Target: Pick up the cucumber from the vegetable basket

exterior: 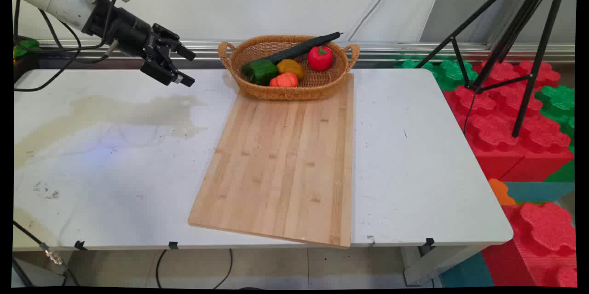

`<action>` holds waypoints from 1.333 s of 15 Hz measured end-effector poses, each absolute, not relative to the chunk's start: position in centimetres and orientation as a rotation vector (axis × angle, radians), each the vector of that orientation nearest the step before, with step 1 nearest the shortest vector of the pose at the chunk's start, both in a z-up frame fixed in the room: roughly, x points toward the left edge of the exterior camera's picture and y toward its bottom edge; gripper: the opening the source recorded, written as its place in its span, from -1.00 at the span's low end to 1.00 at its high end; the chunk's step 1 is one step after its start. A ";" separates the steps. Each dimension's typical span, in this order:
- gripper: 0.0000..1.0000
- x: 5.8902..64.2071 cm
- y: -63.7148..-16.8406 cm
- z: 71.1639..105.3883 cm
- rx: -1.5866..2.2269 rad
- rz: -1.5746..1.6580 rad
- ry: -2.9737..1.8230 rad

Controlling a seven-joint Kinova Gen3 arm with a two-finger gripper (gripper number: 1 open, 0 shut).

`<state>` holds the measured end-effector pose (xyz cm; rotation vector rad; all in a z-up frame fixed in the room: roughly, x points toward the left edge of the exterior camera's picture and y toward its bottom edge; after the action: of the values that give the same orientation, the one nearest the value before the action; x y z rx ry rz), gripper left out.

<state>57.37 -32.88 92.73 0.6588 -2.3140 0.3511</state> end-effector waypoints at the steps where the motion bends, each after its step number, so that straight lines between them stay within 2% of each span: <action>1: 1.00 57.4 -32.9 92.8 0.661 0.353 -2.313; 11: 1.00 57.7 -34.5 93.4 0.687 0.431 -2.284; 20: 1.00 56.2 -39.5 93.0 0.725 0.564 -2.274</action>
<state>56.25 -39.48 93.02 0.7245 -2.2742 0.5639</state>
